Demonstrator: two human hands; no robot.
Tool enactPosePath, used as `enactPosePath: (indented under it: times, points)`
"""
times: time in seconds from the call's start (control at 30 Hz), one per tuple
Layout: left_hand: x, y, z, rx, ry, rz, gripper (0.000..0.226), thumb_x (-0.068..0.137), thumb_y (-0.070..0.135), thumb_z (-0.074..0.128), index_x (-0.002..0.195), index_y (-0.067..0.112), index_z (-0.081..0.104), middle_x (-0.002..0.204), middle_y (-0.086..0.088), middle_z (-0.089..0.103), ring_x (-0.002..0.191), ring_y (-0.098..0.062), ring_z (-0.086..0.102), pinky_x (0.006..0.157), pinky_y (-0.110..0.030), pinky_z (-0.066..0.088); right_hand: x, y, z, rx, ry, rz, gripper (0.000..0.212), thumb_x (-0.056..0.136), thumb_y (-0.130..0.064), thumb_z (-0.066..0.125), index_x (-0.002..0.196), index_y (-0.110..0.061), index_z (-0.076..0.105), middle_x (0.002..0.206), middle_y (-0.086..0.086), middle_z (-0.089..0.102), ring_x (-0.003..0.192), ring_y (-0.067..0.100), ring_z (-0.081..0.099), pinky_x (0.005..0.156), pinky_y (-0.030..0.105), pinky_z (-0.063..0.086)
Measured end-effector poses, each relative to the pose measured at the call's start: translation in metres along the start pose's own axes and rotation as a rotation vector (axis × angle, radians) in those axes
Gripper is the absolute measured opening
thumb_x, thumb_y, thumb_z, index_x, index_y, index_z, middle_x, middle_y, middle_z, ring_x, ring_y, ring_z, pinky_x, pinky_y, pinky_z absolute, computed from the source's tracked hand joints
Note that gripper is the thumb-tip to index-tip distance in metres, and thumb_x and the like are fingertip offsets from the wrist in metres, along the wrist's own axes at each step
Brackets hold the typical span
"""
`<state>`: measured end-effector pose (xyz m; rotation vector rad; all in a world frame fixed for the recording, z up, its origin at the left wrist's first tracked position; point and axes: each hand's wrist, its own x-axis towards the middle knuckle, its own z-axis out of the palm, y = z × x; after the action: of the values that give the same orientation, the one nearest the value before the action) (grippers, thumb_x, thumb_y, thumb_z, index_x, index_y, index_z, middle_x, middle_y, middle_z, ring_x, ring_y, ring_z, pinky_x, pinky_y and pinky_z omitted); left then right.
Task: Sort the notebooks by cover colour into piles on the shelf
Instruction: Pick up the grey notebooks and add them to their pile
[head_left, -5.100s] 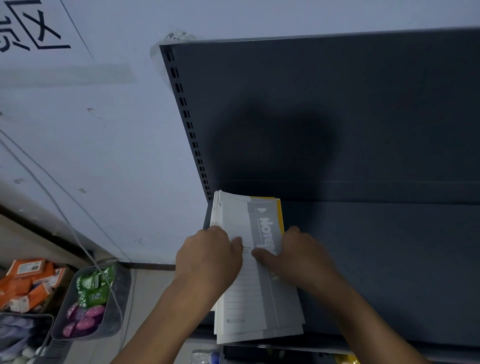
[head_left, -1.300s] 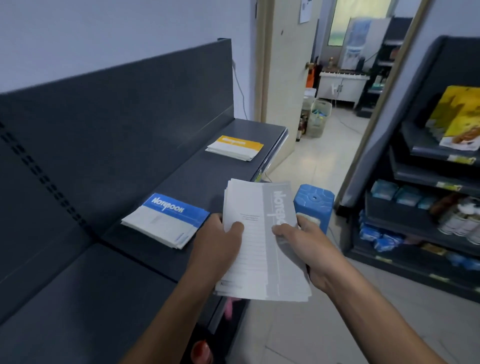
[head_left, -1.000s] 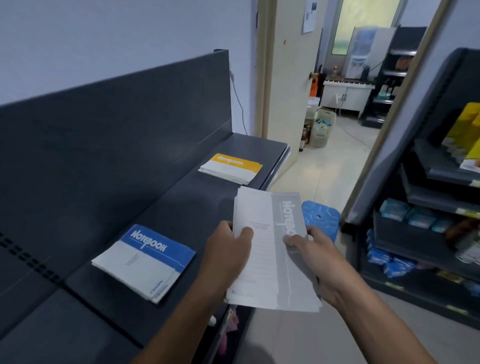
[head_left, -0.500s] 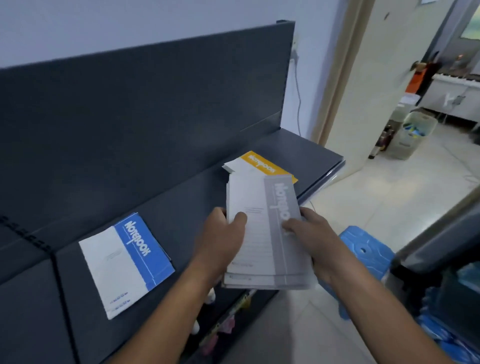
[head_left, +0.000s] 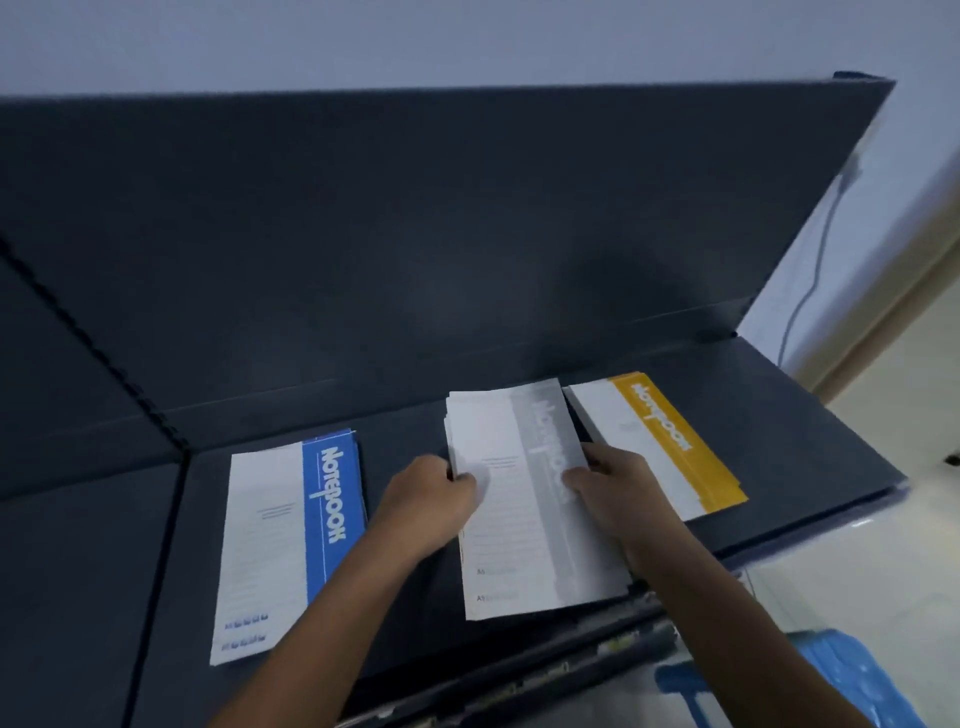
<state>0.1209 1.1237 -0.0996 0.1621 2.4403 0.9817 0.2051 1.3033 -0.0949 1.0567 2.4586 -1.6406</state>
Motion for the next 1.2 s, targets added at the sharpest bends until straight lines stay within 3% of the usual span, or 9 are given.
enactPosePath:
  times: [0.1,0.17,0.3,0.47,0.6,0.8,0.93,1.07,1.2]
  points:
    - [0.01,-0.001,-0.002,0.013,0.041,-0.043,0.04,0.092,0.05,0.057,0.089,0.01,0.063,0.087,0.001,0.071,0.077,-0.017,0.069,0.062,-0.029,0.048,0.027,-0.003,0.005,-0.056,0.007,-0.004,0.021,0.086,-0.009,0.058,0.071,-0.013,0.072,0.068,0.005,0.067,0.071,0.028,0.065,0.061,0.034,0.047]
    - [0.018,-0.004,0.001,0.007,0.064,-0.067,0.039,0.091,0.05,0.06,0.093,0.011,0.064,0.09,0.0,0.072,0.08,-0.016,0.071,0.063,-0.029,0.05,0.042,-0.003,0.009,-0.133,0.007,-0.027,0.016,0.089,-0.011,0.062,0.078,-0.012,0.074,0.067,0.0,0.065,0.065,0.02,0.061,0.058,0.026,0.04]
    - [0.034,-0.009,0.006,0.045,0.106,-0.14,0.031,0.092,0.045,0.063,0.094,0.014,0.064,0.09,0.001,0.07,0.078,-0.013,0.067,0.055,-0.025,0.046,0.067,-0.006,0.015,-0.33,-0.024,-0.063,0.009,0.09,-0.021,0.066,0.094,-0.02,0.074,0.083,-0.006,0.07,0.075,0.008,0.062,0.058,0.024,0.041]
    - [0.043,-0.016,0.019,0.131,0.159,-0.151,0.026,0.094,0.037,0.064,0.078,0.017,0.06,0.077,0.004,0.062,0.065,-0.006,0.056,0.048,-0.02,0.034,0.084,-0.004,0.02,-0.548,-0.094,-0.102,0.011,0.09,-0.019,0.064,0.088,-0.012,0.072,0.08,-0.001,0.07,0.065,0.005,0.057,0.051,0.018,0.037]
    - [0.047,-0.017,0.024,0.167,0.212,-0.149,0.032,0.092,0.039,0.066,0.069,0.019,0.058,0.075,0.002,0.063,0.068,-0.015,0.06,0.051,-0.024,0.036,0.095,-0.001,0.023,-0.652,-0.128,-0.094,0.008,0.089,-0.02,0.068,0.084,-0.015,0.07,0.078,-0.002,0.07,0.066,0.007,0.061,0.047,0.017,0.035]
    - [0.045,-0.016,0.031,0.136,0.277,-0.144,0.036,0.092,0.038,0.07,0.064,0.017,0.061,0.064,0.007,0.059,0.056,-0.004,0.054,0.045,-0.015,0.03,0.101,0.001,0.023,-0.675,-0.14,-0.092,0.024,0.088,-0.017,0.068,0.066,-0.013,0.057,0.065,0.001,0.062,0.06,0.012,0.061,0.046,0.019,0.034]
    - [0.043,-0.015,0.035,0.135,0.296,-0.154,0.033,0.093,0.039,0.069,0.072,0.015,0.069,0.069,0.003,0.066,0.061,-0.009,0.061,0.049,-0.018,0.037,0.097,0.001,0.023,-0.668,-0.131,-0.122,0.034,0.09,-0.014,0.065,0.061,-0.015,0.048,0.06,0.0,0.054,0.056,0.01,0.056,0.046,0.018,0.033]
    - [0.042,-0.014,0.041,0.262,0.323,-0.158,0.033,0.095,0.045,0.064,0.074,0.019,0.063,0.081,0.0,0.066,0.072,-0.018,0.065,0.065,-0.032,0.055,0.088,0.001,0.025,-0.731,-0.119,-0.197,0.021,0.094,-0.018,0.061,0.075,-0.014,0.053,0.085,0.004,0.062,0.072,0.014,0.061,0.052,0.019,0.039]
    - [0.036,-0.002,0.045,0.408,0.378,-0.137,0.032,0.098,0.045,0.059,0.113,0.017,0.064,0.115,-0.001,0.058,0.106,-0.02,0.062,0.079,-0.034,0.053,0.086,-0.001,0.024,-0.767,-0.117,-0.235,0.015,0.095,-0.024,0.062,0.1,-0.011,0.06,0.114,0.008,0.06,0.102,0.021,0.061,0.079,0.027,0.053]
